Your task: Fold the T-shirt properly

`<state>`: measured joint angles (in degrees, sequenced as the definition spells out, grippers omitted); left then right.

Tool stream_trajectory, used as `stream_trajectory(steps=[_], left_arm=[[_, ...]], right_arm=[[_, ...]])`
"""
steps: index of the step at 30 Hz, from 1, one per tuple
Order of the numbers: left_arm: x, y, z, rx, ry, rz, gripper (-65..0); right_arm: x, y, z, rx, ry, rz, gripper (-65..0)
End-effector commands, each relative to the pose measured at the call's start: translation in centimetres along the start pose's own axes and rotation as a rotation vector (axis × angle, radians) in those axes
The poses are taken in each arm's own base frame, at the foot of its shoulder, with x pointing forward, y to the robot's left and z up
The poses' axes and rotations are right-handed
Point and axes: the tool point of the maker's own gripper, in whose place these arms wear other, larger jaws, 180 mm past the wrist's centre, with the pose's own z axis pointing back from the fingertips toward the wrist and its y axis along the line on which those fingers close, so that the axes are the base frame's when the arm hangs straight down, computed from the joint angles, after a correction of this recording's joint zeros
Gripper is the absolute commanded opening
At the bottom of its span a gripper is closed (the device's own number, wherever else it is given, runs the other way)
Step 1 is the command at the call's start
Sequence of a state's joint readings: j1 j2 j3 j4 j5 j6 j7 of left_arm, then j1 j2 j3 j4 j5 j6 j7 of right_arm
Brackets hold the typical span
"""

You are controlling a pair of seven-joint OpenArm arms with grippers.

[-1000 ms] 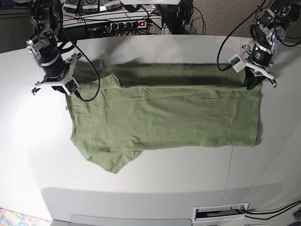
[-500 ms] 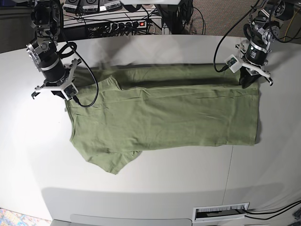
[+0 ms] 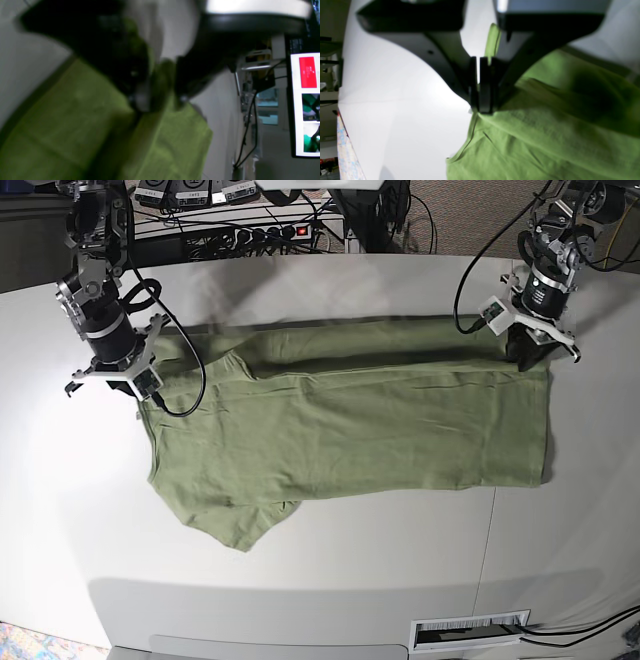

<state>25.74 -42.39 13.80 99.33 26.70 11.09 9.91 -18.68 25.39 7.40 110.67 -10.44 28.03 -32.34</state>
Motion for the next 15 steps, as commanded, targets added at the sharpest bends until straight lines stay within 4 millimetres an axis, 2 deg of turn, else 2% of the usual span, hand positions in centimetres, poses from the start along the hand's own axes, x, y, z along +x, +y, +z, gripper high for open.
stream_trajectory(steps=[1, 8, 13, 15], left_arm=[[0.3, 1.3, 0.0, 0.035, -0.024, -0.018, -41.6], [0.3, 1.3, 0.0, 0.034, -0.021, -0.019, -41.6], [0.2, 1.1, 0.0, 0.029, -0.020, -0.018, -41.9], [0.2, 1.1, 0.0, 0.027, -0.020, -0.012, -44.9]], right_arm=[[1.0, -1.5, 0.2, -0.041, -0.036, 0.009, -60.9], [1.7, -2.1, 0.1, -0.058, -0.051, 0.008, -52.4], [2.7, -3.0, 0.0, -0.076, -0.082, -0.016, -52.4], [2.9, -2.7, 0.0, -0.061, -0.096, -0.037, -52.5]])
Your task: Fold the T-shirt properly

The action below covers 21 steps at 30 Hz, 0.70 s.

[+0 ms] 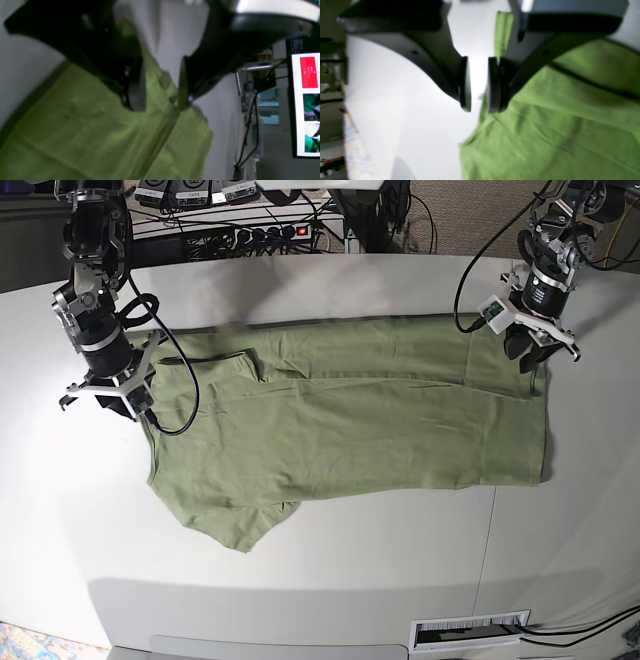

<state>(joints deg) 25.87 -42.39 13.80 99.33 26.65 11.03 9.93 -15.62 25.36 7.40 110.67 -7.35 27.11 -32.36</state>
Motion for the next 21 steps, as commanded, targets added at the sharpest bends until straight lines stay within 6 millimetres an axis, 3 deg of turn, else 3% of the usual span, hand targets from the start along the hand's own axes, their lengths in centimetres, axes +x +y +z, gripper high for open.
stream_trajectory(steps=[1, 4, 7, 13, 16, 21], left_arm=[[0.3, 1.2, 0.0, 0.031, -0.024, -0.013, -48.5], [0.4, 1.4, -0.1, 0.034, -0.026, -0.016, -65.0], [0.5, 1.4, -0.6, 0.003, -0.024, -0.044, -65.0], [-0.6, -0.7, -1.5, -0.215, 0.037, -0.172, -65.0], [-0.7, -0.6, -1.7, -0.255, 0.039, -0.170, -65.0], [-1.4, -2.3, -0.9, -0.396, 0.045, -0.192, -65.0]], right_arm=[[1.1, -1.1, 0.3, -0.027, -0.039, 0.005, -52.7], [1.0, -1.1, 0.3, -0.025, -0.035, 0.008, -65.0], [0.4, -1.1, 0.3, -0.026, -0.007, 0.012, -65.0], [-2.0, -0.7, -0.7, -0.017, 0.049, 0.049, -65.0], [-3.0, 0.4, -1.7, 0.010, 0.076, 0.081, -65.0], [-4.4, 2.7, -3.2, 0.065, 0.143, 0.158, -65.0]])
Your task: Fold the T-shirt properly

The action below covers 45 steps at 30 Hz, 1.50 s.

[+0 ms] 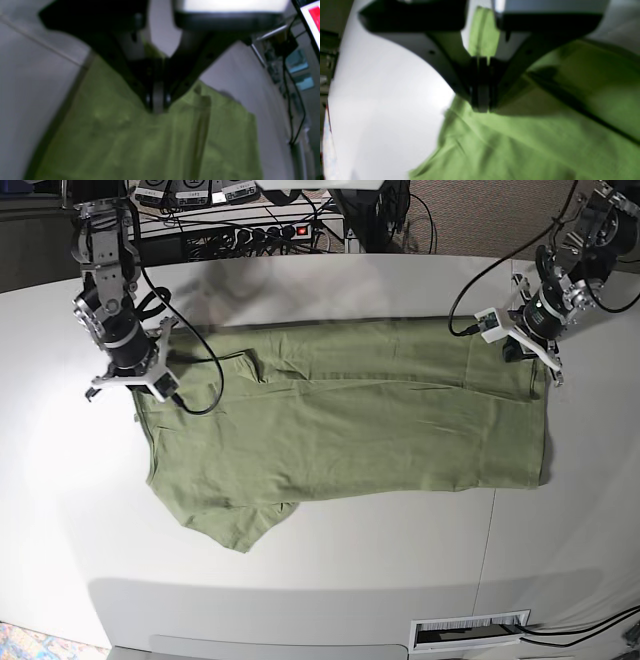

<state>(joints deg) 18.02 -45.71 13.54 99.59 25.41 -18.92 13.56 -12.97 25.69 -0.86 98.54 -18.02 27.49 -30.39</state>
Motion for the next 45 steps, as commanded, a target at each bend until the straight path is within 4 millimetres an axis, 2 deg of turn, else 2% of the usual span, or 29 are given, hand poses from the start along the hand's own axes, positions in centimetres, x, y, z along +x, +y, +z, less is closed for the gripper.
stream_trajectory(steps=[1, 4, 10, 13, 16, 21, 25, 28, 34, 37, 40, 45], left_arm=[[-0.6, -0.2, 0.3, -0.028, 0.014, -0.013, -65.0], [-1.0, -0.4, 0.6, -0.057, 0.012, -0.004, -65.0], [-2.1, -1.0, 1.4, -0.142, 0.019, -0.010, -65.0], [-2.2, -2.1, 1.8, -0.212, 0.012, 0.003, -65.0], [-1.9, -3.4, 2.1, -0.260, -0.004, 0.040, -65.0], [-2.4, -6.0, 3.0, -0.318, 0.030, 0.044, -65.0], [-2.0, -8.1, 4.3, -0.364, 0.023, 0.032, -65.0], [-1.4, -8.7, 5.0, -0.368, 0.013, -0.005, -65.0], [-0.5, -7.4, 4.9, -0.293, -0.004, -0.026, -65.0], [-0.6, -7.1, 4.9, -0.276, 0.003, -0.040, -65.0], [-0.6, -7.1, 4.9, -0.277, 0.002, -0.040, -65.0], [-0.5, -7.1, 4.9, -0.277, -0.005, -0.039, -65.0]], right_arm=[[0.3, -1.3, 0.0, -0.033, -0.002, 0.020, -65.0], [-0.2, -1.0, 0.0, -0.029, 0.039, 0.033, -65.0], [-3.1, -0.9, 0.5, 0.052, 0.165, 0.068, -65.0], [-4.6, -1.8, 1.2, 0.068, 0.229, 0.078, -65.0], [-5.1, -2.3, 2.0, 0.091, 0.253, 0.078, -65.0], [-6.0, -2.7, 3.4, 0.105, 0.279, 0.127, -65.0], [-5.7, -2.4, 4.0, 0.110, 0.268, 0.149, -65.0], [-5.3, -2.6, 4.2, 0.101, 0.259, 0.155, -65.0], [-2.6, -3.3, 4.8, 0.069, 0.173, 0.165, -65.0], [-0.3, -2.1, 4.9, 0.121, 0.061, 0.110, -65.0], [-0.5, -1.1, 4.5, 0.146, 0.061, 0.082, -65.0], [-2.2, -0.7, 4.0, 0.167, 0.109, 0.061, -65.0]])
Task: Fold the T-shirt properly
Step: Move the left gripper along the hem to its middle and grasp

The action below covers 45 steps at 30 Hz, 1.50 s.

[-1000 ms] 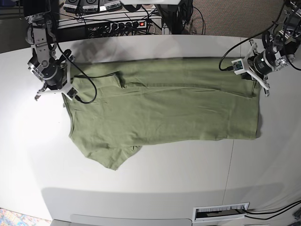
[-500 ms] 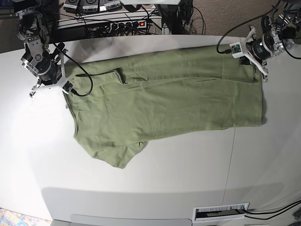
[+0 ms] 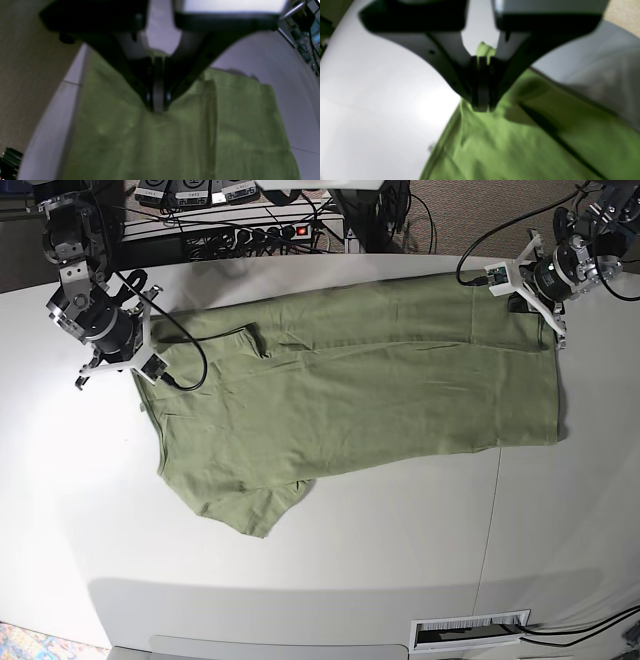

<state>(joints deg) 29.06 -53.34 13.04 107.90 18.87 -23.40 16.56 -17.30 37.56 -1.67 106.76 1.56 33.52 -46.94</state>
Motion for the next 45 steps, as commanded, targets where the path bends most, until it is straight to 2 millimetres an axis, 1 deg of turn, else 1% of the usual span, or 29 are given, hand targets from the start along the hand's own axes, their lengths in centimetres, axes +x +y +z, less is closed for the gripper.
stream_trajectory(steps=[1, 4, 9, 13, 18, 21, 23, 25, 27, 30, 33, 38, 42, 45], left_arm=[[-0.1, -1.3, 0.1, -0.053, 0.002, -0.007, -65.0], [-0.2, -1.3, 0.1, -0.054, 0.003, -0.007, -65.0], [-0.2, -1.4, 0.2, -0.058, 0.003, -0.009, -65.0], [-0.5, -1.3, 0.3, -0.060, 0.011, -0.019, -65.0], [-0.8, -2.1, 0.6, -0.121, 0.010, -0.029, -65.0], [-1.4, -2.9, 1.0, -0.145, 0.022, -0.036, -65.0], [-1.8, -3.5, 1.2, -0.163, 0.033, -0.045, -65.0], [-2.0, -3.9, 1.4, -0.175, 0.038, -0.051, -65.0], [-2.2, -3.8, 1.4, -0.173, 0.043, -0.055, -65.0], [-1.9, -2.9, 1.4, -0.127, 0.039, -0.064, -65.0], [-1.4, -1.3, 1.4, -0.046, 0.036, -0.087, -65.0], [-0.2, 1.9, 1.9, 0.107, 0.029, -0.137, -65.0], [0.6, 4.6, 2.6, 0.208, 0.045, -0.130, -65.0], [2.0, 7.1, 3.6, 0.304, 0.023, -0.100, -65.0]], right_arm=[[0.0, -1.2, 0.4, -0.027, -0.002, 0.005, -65.0], [-1.1, -0.7, 0.1, -0.002, 0.043, -0.004, -65.0], [-2.6, 1.3, 0.3, 0.098, 0.117, -0.015, -65.0], [-3.7, 2.4, 0.5, 0.132, 0.154, -0.021, -65.0], [-5.8, 4.2, 1.0, 0.172, 0.240, -0.007, -65.0], [-5.7, 5.2, 1.9, 0.187, 0.232, 0.023, -65.0], [-5.5, 5.3, 2.7, 0.185, 0.229, 0.054, -65.0], [-5.2, 5.1, 3.3, 0.174, 0.218, 0.070, -65.0], [-4.6, 4.3, 3.6, 0.146, 0.189, 0.062, -65.0], [-3.4, 2.5, 4.0, 0.092, 0.122, 0.039, -65.0], [-2.8, 1.3, 4.5, 0.062, 0.088, 0.020, -65.0], [-1.7, 1.2, 4.6, 0.066, 0.025, -0.004, -65.0], [-1.2, 1.2, 4.5, 0.066, 0.005, -0.011, -65.0], [-1.1, 1.1, 4.5, 0.063, 0.000, -0.011, -65.0]])
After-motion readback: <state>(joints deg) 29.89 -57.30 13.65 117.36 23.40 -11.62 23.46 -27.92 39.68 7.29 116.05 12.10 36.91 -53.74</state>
